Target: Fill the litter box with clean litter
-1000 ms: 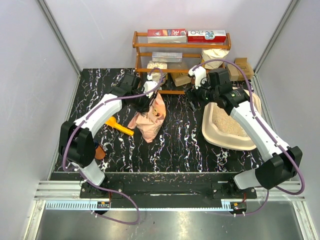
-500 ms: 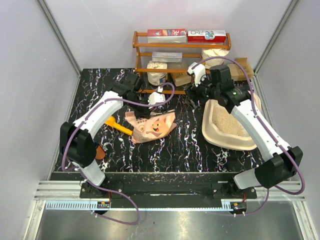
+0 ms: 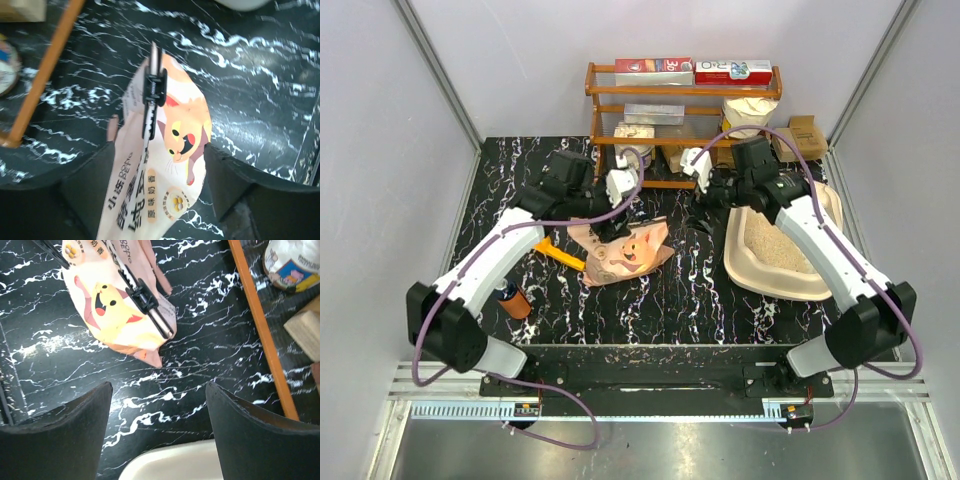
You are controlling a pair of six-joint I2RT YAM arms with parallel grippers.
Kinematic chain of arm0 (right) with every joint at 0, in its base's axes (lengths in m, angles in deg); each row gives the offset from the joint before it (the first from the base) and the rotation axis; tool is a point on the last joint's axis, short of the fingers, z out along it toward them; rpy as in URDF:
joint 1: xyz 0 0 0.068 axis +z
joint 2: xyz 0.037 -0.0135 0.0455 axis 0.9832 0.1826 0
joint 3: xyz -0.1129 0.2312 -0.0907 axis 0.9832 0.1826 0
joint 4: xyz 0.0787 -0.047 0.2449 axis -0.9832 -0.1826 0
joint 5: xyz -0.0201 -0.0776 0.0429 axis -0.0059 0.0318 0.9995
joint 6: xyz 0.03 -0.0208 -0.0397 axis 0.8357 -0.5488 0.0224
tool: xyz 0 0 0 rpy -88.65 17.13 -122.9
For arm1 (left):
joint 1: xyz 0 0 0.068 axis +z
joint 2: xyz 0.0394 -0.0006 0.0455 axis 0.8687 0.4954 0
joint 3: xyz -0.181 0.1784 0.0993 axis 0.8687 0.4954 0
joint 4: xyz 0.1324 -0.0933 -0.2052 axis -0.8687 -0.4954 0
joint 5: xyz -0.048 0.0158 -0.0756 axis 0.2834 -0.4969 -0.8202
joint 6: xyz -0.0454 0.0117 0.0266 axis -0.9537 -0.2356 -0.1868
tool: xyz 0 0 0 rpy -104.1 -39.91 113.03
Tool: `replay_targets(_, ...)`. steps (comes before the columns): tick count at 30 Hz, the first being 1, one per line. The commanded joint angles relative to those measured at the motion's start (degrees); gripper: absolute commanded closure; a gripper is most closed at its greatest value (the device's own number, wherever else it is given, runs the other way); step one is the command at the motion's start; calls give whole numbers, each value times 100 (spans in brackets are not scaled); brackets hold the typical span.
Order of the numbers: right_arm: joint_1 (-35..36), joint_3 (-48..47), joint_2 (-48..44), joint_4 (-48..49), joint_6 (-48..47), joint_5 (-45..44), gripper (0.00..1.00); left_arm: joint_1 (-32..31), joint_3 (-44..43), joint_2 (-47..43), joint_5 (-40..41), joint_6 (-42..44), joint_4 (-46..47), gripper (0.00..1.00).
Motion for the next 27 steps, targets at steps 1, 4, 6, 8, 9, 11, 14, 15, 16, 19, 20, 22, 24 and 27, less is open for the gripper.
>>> replay_targets(1, 193, -682, 544, -210, -1258, 508, 20, 79, 64, -644, 913, -1926, 1121, 18)
replay_targets(4, 456, -947, 791, -326, -1777, 404, 20, 210, 125, -925, 1213, -2245, 946, 10)
replay_targets(6, 589, -1044, 932, -317, -2084, 351, 20, 281, 222, -1118, 1336, -2334, 840, 5)
replay_targets(8, 773, -1210, 1152, -369, -2269, 316, 21, 395, 231, -1259, 1450, -2483, 700, 4)
replay_targets(9, 817, -1263, 1239, -404, -2444, 307, 22, 552, 196, -1294, 1477, -2614, 656, 3)
replay_targets(11, 958, -1413, 1450, -571, -2708, 272, 24, 860, 135, -1408, 1207, -3395, 681, 2)
replay_targets(14, 1142, -1641, 1723, -703, -2789, 201, 27, 1414, 440, -1689, 442, -4661, 1189, 2)
replay_targets(15, 1160, -1711, 1784, -738, -2789, 201, 28, 1563, 538, -1760, 240, -4829, 1313, 2)
replay_targets(16, 1204, -1851, 1933, -843, -2797, 166, 30, 1617, 608, -1813, 195, -4961, 1402, 2)
replay_targets(19, 1292, -2010, 2118, -958, -2824, 78, 34, 1644, 662, -1901, 159, -4779, 1377, 2)
replay_targets(20, 1301, -2028, 2145, -967, -2815, 69, 35, 1652, 653, -1919, 177, -4751, 1367, 2)
replay_targets(22, 1319, -2046, 2215, -976, -2850, 8, 39, 1670, 653, -1928, 194, -4716, 1376, 2)
replay_targets(24, 1354, -2063, 2259, -994, -2894, -62, 42, 1661, 662, -1928, 177, -4707, 1394, 3)
replay_targets(27, 1363, -2090, 2330, -1020, -2947, -176, 44, 1670, 671, -1928, 142, -4725, 1446, 3)
